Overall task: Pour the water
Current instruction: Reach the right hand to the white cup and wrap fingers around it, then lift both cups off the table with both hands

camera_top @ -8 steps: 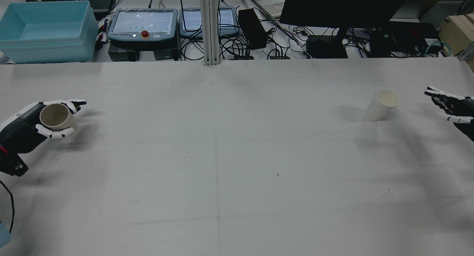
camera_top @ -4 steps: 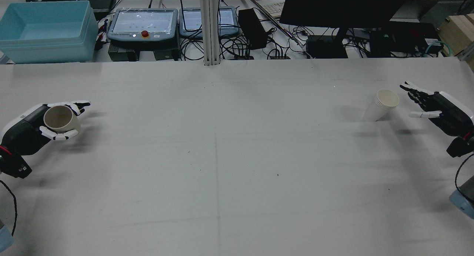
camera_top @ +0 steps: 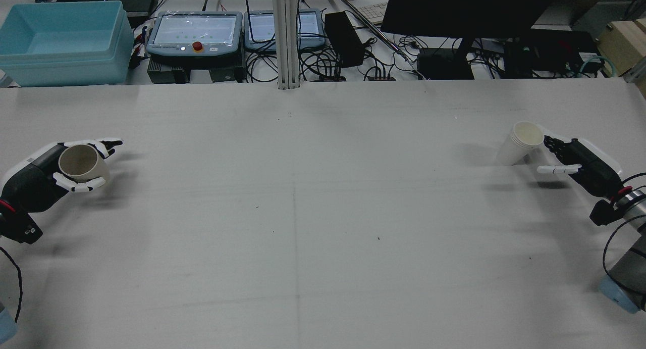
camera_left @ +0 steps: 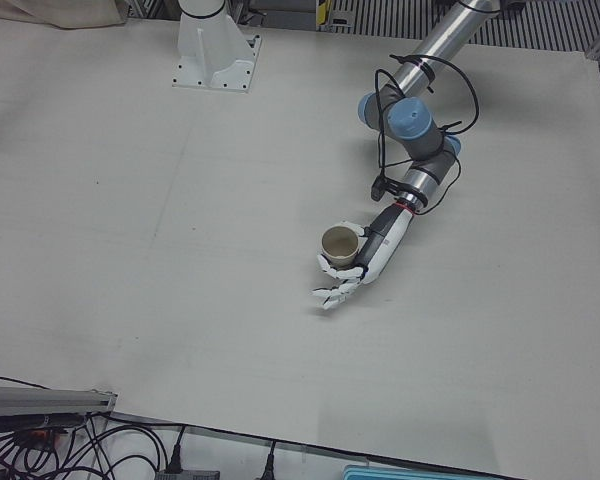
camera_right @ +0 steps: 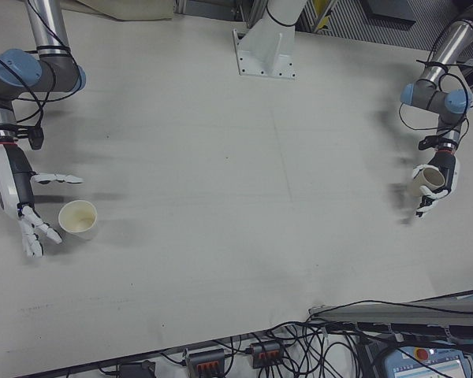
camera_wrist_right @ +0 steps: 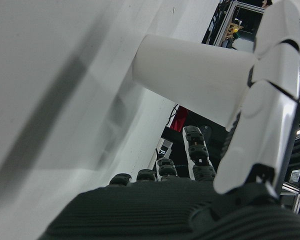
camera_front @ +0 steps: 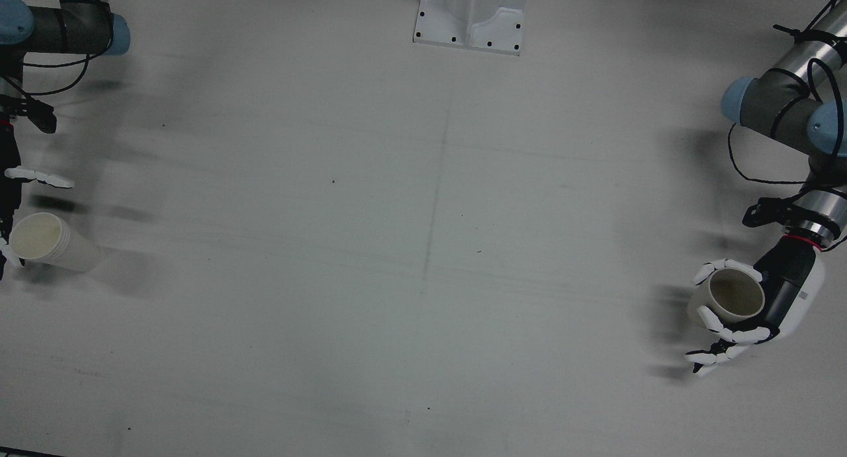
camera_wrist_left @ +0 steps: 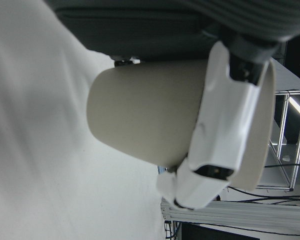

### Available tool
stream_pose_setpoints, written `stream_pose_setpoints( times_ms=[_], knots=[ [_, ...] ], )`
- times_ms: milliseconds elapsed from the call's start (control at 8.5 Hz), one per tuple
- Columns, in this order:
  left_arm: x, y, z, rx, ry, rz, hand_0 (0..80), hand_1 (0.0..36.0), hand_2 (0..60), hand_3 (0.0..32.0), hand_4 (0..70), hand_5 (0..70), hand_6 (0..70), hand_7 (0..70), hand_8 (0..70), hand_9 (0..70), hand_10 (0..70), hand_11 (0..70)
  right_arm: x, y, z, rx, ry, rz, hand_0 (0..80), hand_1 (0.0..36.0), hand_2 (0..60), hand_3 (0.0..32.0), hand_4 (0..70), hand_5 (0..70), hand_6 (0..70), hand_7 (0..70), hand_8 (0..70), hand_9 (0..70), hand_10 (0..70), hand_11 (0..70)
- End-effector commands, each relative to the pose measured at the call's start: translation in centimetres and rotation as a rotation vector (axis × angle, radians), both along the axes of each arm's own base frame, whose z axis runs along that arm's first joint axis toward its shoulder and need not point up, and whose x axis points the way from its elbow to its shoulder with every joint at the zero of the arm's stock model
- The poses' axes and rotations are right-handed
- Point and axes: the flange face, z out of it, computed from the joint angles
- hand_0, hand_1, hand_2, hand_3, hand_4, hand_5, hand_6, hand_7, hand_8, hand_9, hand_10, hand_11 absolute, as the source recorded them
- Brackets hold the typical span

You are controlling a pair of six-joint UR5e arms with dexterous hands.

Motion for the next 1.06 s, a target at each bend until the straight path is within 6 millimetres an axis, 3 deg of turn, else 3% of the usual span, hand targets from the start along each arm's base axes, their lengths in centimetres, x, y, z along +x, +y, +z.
stream_pose_setpoints(
  times_ms=[0,588,706,941],
  knots=[
    [0.1,-0.1,-0.2,0.007,0.005,-0.001,79.7,36.0,60.0,0.0,70.0,70.0,22.3,22.5,12.7,10.8,7.0,12.5,-0.6,0.1,0.0,0.006,0.014,-0.001,52.0,18.9,11.0,0.0,14.3,7.1,6.1,8.7,2.0,0.9,0.0,1.5],
    [0.4,-0.3,-0.9,0.019,0.016,-0.003,80.0,36.0,60.0,0.0,70.0,70.0,22.7,22.9,13.0,11.2,7.3,13.2,1.1,0.0,0.4,-0.007,0.026,0.060,50.9,17.3,10.1,0.0,15.2,8.5,6.7,9.2,2.2,0.7,0.0,0.0],
    [0.4,-0.2,-1.0,0.020,0.017,-0.003,80.0,36.0,60.0,0.0,70.0,70.0,22.8,22.9,13.1,11.1,7.3,13.3,0.7,0.1,1.2,-0.021,0.041,0.065,51.2,17.6,10.6,0.0,16.3,8.8,7.1,9.7,2.0,0.6,0.0,0.0],
    [0.5,-0.3,-1.1,0.020,0.021,-0.013,80.0,36.0,60.0,0.0,70.0,70.0,23.5,23.0,13.2,11.1,7.4,13.3,-0.5,-1.7,0.6,-0.002,0.068,0.066,51.1,17.5,11.0,0.0,17.8,9.6,7.5,10.7,2.0,0.8,0.0,0.0]
  ],
)
